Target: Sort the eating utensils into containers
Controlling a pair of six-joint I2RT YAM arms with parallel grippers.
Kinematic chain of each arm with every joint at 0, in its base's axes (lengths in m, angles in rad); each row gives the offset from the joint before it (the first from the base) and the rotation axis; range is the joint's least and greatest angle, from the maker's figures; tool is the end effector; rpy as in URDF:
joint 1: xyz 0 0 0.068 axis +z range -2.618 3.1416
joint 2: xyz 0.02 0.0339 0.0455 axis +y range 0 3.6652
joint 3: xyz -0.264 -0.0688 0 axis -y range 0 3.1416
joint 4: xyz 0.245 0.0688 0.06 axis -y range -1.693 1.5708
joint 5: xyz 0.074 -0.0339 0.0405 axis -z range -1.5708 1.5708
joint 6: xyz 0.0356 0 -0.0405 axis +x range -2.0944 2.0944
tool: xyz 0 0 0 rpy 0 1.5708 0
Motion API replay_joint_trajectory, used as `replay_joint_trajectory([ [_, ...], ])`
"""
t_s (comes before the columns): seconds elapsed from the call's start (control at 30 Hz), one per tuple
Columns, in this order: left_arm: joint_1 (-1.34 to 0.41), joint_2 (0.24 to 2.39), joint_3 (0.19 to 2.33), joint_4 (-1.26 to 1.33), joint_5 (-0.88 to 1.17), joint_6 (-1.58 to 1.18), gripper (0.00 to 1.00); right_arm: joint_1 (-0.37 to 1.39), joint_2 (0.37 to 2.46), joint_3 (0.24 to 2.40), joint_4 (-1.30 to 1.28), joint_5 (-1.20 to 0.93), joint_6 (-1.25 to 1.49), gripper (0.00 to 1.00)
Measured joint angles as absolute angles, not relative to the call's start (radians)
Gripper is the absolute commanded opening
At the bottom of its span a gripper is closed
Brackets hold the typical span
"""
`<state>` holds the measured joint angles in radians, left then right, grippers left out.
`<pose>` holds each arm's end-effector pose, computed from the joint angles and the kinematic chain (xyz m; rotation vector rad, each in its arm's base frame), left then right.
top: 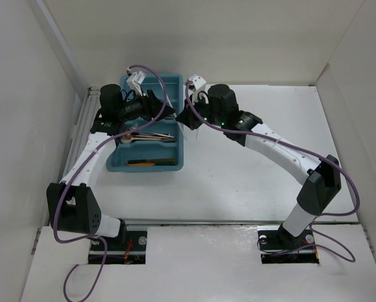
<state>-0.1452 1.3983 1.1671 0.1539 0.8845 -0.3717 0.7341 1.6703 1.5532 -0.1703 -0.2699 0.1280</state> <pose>0.3158 -0.0740 0.3684 0.5143 1.6637 -1.1074 0.2909 0.2753 0.3765 -0.7608 1.7789 0.8384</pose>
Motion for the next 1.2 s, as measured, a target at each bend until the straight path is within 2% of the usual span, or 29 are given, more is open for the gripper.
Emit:
replay_joint_trajectory([
  [0.13,-0.157,1.413,1.145,0.161,0.867,-0.403,0.43,0.735,1.67,1.536,-0.171,-0.27,0.128,0.0],
  [0.3,-0.169,1.429,1.142,0.171,0.863,-0.422,0.41,0.738,1.67,1.525,-0.166,-0.277,0.128,0.0],
  [0.43,-0.169,1.43,1.14,0.199,0.871,-0.455,0.2,0.741,1.671,1.524,-0.153,-0.28,0.128,0.0],
  [0.47,-0.169,1.43,1.139,0.203,0.871,-0.459,0.06,0.741,1.671,1.524,-0.149,-0.281,0.128,0.0],
  [0.5,-0.169,1.433,1.139,0.202,0.869,-0.464,0.0,0.741,1.671,1.523,-0.147,-0.281,0.128,0.0],
  [0.6,-0.169,1.449,1.141,0.171,0.836,-0.422,0.0,0.741,1.671,1.521,-0.145,-0.281,0.128,0.0],
  [0.63,-0.169,1.459,1.143,0.148,0.823,-0.399,0.07,0.741,1.671,1.52,-0.145,-0.281,0.128,0.0],
  [0.7,-0.169,1.494,1.163,0.084,0.796,-0.315,0.29,0.74,1.671,1.509,-0.138,-0.281,0.128,0.01],
  [0.73,-0.171,1.522,1.191,0.03,0.785,-0.264,0.46,0.739,1.671,1.498,-0.133,-0.281,0.129,0.01],
  [0.77,-0.172,1.557,1.23,-0.031,0.776,-0.202,0.5,0.737,1.671,1.489,-0.131,-0.281,0.132,0.02],
  [0.87,-0.184,1.653,1.321,-0.178,0.747,-0.003,0.59,0.725,1.665,1.453,-0.13,-0.28,0.137,0.06],
  [0.97,-0.207,1.687,1.322,-0.274,0.727,0.17,0.65,0.703,1.638,1.422,-0.134,-0.274,0.141,0.09],
  [1.1,-0.263,1.688,1.305,-0.31,0.69,0.327,0.65,0.67,1.567,1.401,-0.141,-0.268,0.15,0.1],
  [1.2,-0.301,1.688,1.298,-0.297,0.649,0.376,0.58,0.638,1.494,1.386,-0.15,-0.261,0.151,0.1],
])
